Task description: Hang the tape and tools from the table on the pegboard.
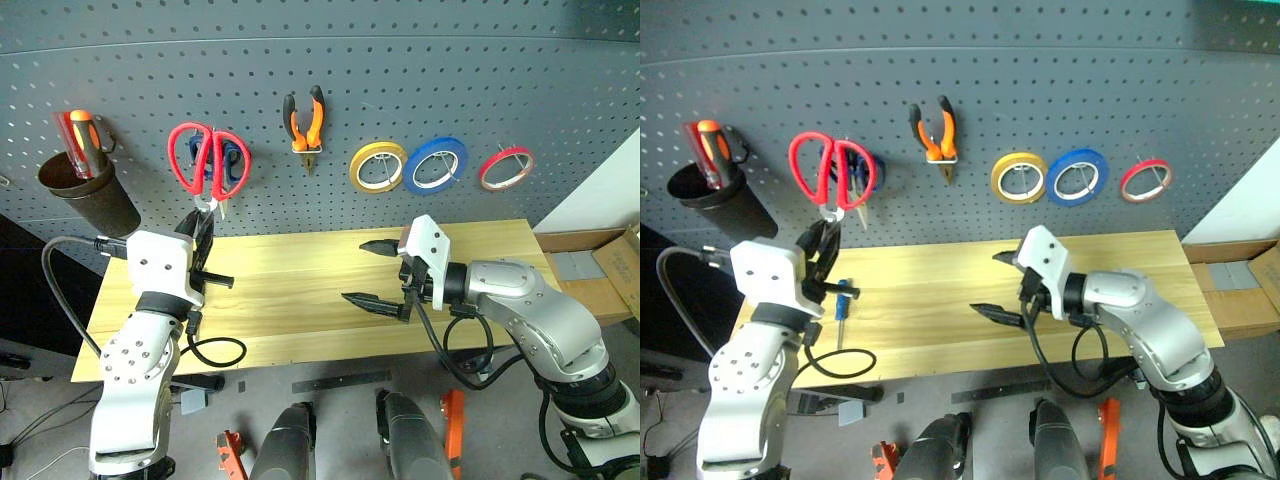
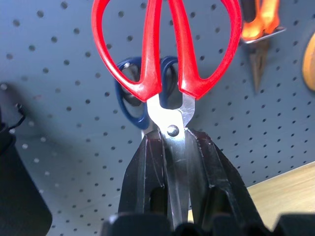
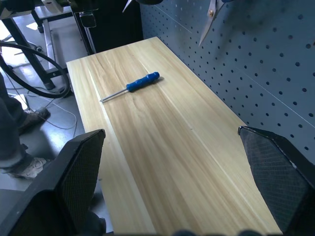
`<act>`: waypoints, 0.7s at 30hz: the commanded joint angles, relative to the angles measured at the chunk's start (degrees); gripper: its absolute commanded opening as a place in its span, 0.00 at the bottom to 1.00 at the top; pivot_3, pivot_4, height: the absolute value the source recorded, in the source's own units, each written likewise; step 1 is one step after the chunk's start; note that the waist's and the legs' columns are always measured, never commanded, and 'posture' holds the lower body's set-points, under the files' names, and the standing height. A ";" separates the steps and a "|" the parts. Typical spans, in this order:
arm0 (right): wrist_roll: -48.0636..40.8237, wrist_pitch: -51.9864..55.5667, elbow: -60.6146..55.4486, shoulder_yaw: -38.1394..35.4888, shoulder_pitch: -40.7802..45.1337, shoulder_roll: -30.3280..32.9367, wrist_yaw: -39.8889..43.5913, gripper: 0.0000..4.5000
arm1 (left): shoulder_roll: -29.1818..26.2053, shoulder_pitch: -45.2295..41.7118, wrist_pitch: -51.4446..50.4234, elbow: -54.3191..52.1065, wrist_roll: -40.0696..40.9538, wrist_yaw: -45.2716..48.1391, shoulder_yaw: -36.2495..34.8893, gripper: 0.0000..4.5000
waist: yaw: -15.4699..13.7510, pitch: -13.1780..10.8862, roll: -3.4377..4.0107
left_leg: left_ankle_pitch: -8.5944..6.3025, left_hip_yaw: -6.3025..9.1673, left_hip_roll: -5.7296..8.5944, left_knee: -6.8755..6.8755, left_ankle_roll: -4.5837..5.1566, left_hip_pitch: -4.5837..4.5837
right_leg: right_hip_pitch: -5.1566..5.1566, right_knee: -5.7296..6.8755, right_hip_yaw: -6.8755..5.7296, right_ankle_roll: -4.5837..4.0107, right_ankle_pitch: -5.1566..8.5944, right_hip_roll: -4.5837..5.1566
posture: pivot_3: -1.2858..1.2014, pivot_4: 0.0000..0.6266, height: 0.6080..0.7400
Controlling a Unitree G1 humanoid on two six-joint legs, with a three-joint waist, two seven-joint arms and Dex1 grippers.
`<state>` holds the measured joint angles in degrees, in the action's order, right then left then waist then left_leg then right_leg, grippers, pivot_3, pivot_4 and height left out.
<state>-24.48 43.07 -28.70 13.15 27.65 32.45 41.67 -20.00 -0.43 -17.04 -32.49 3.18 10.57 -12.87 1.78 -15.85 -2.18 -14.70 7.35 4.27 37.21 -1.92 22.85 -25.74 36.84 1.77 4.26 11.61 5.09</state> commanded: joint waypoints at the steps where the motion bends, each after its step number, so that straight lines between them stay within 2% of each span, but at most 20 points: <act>1: 0.31 -1.13 -0.80 -0.07 0.73 -0.08 0.52 1.00 | 0.06 0.40 -0.42 0.42 -0.45 -0.72 -0.94 0.05 | 0.00 0.00 0.00 | 0.00 0.00 0.00 0.00 0.00 0.00 | 0.00 0.00 0.00 0.00 0.00 0.00 | 0.50 0.39 1.00; 16: 0.67 -1.51 -1.30 -0.05 1.00 -1.63 0.15 1.00 | -0.17 -3.56 -1.44 6.50 -2.69 -0.85 1.78 0.05 | 0.09 0.01 -0.01 | 0.00 -0.02 -0.01 0.08 0.00 0.00 | 0.01 0.03 0.00 0.00 -0.01 0.00 | 0.49 0.40 1.00; 21: -0.19 -2.74 -1.78 -1.06 1.61 -4.12 -0.74 1.00 | 0.00 -2.48 -2.21 6.44 -0.86 1.07 1.83 0.44 | 0.09 0.01 -0.01 | 0.00 -0.02 0.00 0.10 0.00 0.00 | 0.01 0.04 0.01 0.00 -0.01 0.00 | 0.49 0.39 1.00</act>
<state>-23.86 41.81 -28.39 13.54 28.27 28.66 41.06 -19.97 -3.55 -19.49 -24.82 2.03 11.27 -10.97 1.86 -15.84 -2.19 -14.70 7.33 4.27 37.32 -1.92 22.85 -25.73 36.88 1.78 4.26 11.60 5.09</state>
